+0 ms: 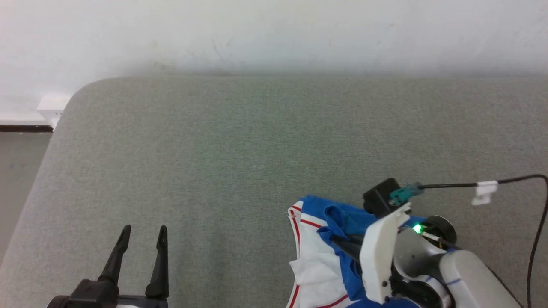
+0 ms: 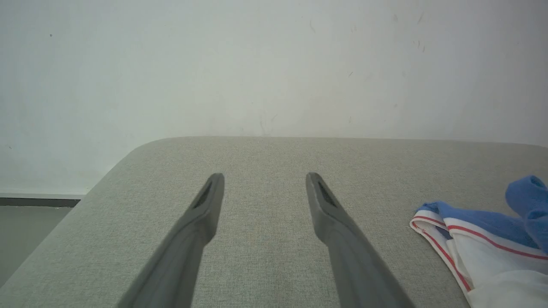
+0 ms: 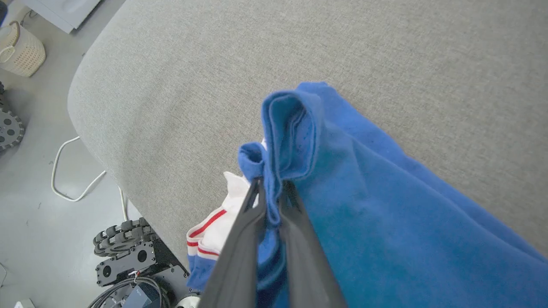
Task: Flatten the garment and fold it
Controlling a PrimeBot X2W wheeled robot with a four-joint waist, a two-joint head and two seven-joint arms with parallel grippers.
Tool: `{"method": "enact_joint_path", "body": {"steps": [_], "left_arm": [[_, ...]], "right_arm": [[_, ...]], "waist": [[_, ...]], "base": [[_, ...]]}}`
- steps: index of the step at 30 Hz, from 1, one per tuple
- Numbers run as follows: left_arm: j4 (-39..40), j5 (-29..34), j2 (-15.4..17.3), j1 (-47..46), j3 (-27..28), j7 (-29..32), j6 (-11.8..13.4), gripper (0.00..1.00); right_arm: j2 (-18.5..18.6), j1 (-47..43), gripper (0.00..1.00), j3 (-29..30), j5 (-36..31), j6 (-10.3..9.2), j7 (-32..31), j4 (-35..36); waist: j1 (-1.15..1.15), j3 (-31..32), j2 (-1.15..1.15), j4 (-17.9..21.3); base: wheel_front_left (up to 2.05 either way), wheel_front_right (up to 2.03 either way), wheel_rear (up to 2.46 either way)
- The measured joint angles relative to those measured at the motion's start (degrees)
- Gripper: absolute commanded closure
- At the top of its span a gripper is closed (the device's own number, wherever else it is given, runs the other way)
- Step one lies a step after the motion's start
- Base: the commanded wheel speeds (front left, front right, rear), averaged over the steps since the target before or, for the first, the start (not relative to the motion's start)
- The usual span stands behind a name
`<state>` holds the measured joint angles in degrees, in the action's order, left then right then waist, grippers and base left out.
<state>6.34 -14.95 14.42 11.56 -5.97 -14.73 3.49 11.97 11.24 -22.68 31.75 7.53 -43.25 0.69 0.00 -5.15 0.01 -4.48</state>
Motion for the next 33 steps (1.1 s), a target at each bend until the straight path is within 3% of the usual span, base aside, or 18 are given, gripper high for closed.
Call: {"method": "enact_joint_path", "body": {"steps": [5,13,18,19,21,22,28,33], "left_arm": [[-0.46,-0.13,-0.34,-0.12,-0.29,0.00,0.01,0.00],[-1.18,-0.25,-0.54,-0.29,-1.05,0.01,0.01,0.00],[-1.81,-0.71,-0.68,-1.24,-1.82,0.09,-0.31,0.00],[-1.96,-0.75,-0.69,-1.55,-1.98,0.10,-0.45,0.00],[-2.23,-0.78,-0.74,-1.93,-2.24,0.13,-0.49,0.00],[-2.37,-0.79,-0.73,-2.10,-2.30,0.16,-0.49,0.00],[-2.59,-1.31,-0.71,-2.24,-2.32,0.16,-0.48,0.00],[-2.24,-1.64,-0.58,-2.11,-2.30,0.59,-0.42,0.00]], "right_arm": [[-0.45,4.18,1.00,-4.14,-1.76,0.00,1.19,-7.68],[-5.54,8.84,1.00,-6.87,-9.49,0.00,0.93,-24.01],[-8.02,11.67,1.00,-6.78,-11.78,0.00,1.00,-30.52],[-8.24,12.14,0.95,-6.70,-11.87,0.02,1.00,-31.23],[-8.50,12.87,0.22,-6.76,-11.85,0.08,1.67,-31.89],[-8.66,13.35,0.00,-6.91,-11.81,0.08,2.00,-32.04],[-9.20,14.14,0.00,-6.93,-8.56,0.07,3.00,-28.94],[-6.77,12.69,0.00,-1.20,-5.91,0.05,5.17,-18.96]], "waist": [[0.00,0.19,-0.01,-1.33],[0.00,0.20,-0.01,-2.53],[0.00,-0.29,-0.01,-3.29],[0.00,-0.45,-0.01,-3.43],[0.00,-0.81,-0.01,-3.59],[0.00,-0.96,-0.01,-3.60],[0.01,-1.12,-0.01,-2.55],[0.01,-0.44,-0.01,-1.05]], "base": [[0.00,0.00,0.00],[0.00,0.00,0.00],[0.00,0.00,0.00],[0.00,0.00,0.00],[0.00,0.00,0.00],[0.00,0.00,0.00],[0.00,0.00,0.00],[0.00,0.00,0.00]]}}
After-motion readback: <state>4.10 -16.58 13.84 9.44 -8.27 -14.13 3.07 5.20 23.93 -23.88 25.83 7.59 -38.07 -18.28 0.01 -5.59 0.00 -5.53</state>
